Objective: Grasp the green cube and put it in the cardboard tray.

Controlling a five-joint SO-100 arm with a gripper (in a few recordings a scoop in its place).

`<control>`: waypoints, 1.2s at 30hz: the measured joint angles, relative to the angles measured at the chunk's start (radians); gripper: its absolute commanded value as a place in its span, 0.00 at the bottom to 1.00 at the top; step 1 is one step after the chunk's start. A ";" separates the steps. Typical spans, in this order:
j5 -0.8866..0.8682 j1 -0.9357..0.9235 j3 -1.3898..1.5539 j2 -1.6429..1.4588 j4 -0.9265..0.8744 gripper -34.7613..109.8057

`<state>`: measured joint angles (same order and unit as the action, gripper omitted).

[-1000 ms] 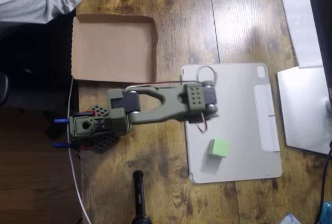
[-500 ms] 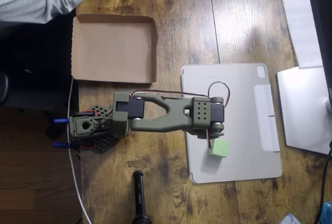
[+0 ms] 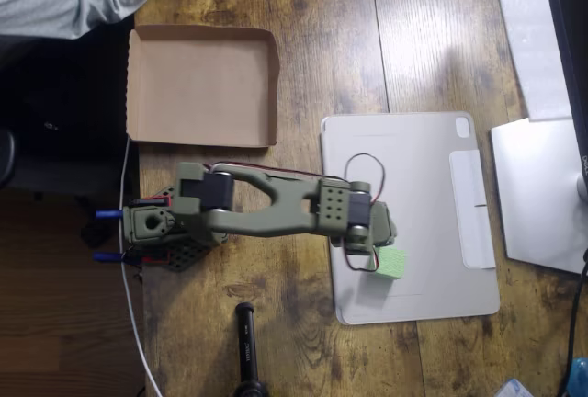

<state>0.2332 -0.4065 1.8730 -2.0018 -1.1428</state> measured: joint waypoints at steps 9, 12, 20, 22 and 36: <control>0.058 -0.044 -0.014 0.069 0.107 0.41; 0.058 -0.040 -0.080 0.146 0.091 0.44; 0.084 -0.054 -0.170 0.219 0.083 0.46; 0.098 -0.054 -0.172 0.219 0.083 0.47; 0.225 -0.066 -0.400 0.216 -0.479 0.47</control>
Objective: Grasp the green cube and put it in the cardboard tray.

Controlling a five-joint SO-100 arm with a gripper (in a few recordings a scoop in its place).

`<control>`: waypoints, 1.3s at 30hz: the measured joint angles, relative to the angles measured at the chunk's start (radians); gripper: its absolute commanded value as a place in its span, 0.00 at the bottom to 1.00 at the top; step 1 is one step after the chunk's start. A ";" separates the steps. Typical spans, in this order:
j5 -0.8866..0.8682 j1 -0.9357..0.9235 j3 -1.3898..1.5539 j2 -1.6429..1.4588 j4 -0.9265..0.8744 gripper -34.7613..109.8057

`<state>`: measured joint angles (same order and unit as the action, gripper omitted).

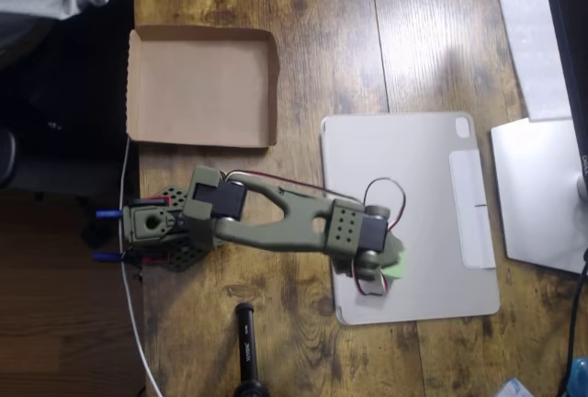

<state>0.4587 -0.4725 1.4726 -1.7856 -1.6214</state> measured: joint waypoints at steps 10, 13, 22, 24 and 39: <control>-0.141 0.130 -0.453 0.408 -0.091 0.49; -0.120 0.098 -0.523 0.457 -0.097 0.49; -0.035 -0.041 -0.514 0.465 -0.061 0.49; -0.038 -0.041 -0.512 0.479 -0.051 0.49; -0.104 0.017 -0.209 0.413 0.129 0.48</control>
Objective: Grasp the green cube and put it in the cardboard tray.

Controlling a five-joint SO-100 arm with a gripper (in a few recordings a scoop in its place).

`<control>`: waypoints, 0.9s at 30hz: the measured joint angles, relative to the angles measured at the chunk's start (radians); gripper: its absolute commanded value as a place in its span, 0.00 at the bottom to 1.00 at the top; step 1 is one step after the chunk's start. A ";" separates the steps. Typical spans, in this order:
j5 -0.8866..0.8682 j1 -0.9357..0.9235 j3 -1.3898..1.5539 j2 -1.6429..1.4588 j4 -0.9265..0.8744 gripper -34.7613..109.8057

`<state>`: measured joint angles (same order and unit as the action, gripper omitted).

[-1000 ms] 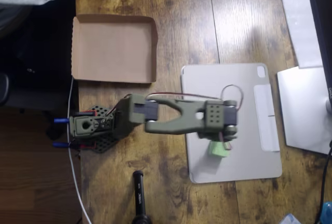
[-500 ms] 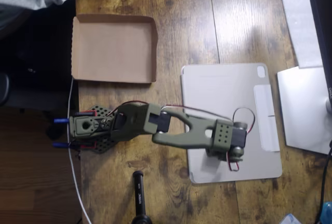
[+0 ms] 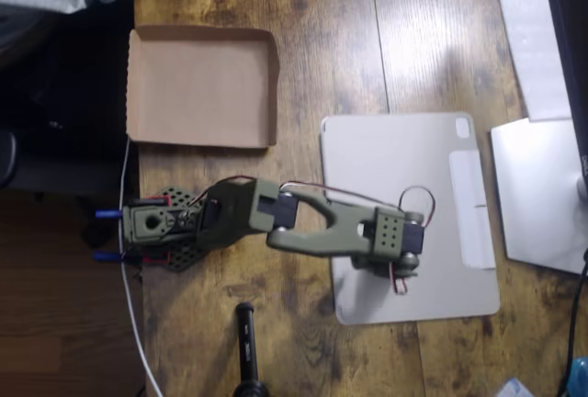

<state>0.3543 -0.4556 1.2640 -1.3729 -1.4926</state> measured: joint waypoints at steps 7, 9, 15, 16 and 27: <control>-0.009 0.012 0.000 -0.009 0.015 0.48; 0.003 0.012 0.002 -0.017 0.034 0.45; 0.006 0.012 0.043 -0.041 0.091 0.36; 0.006 0.012 0.057 -0.046 0.086 0.35; 0.023 0.012 0.132 -0.077 0.153 0.31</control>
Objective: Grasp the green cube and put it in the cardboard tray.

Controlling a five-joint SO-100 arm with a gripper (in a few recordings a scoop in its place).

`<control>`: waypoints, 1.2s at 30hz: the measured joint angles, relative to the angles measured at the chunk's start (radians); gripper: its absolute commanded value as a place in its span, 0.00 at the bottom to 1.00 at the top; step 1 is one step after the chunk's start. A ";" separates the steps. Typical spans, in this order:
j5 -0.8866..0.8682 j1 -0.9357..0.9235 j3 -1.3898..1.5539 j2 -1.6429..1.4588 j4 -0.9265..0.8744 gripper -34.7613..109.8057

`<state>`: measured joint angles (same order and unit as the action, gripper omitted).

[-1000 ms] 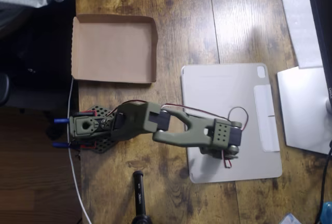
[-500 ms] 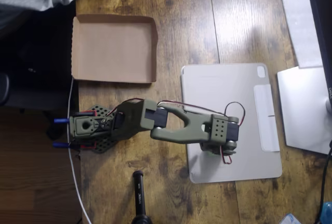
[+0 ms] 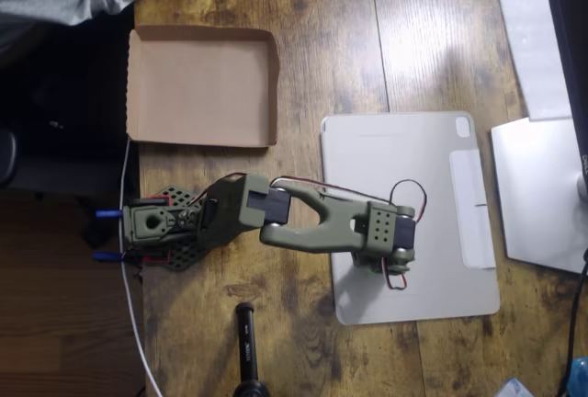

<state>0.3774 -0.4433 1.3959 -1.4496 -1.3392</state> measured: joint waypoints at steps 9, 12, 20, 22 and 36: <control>-0.052 0.106 -0.087 -0.058 -0.141 0.31; -0.097 0.230 -0.089 -0.160 -0.233 0.31; -0.204 0.569 0.012 -0.414 -0.403 0.31; -0.227 0.689 0.084 -0.466 -0.408 0.32; -0.250 1.491 0.241 -0.624 -0.433 0.31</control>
<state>0.1273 1.0477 1.6368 -2.0739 -1.7717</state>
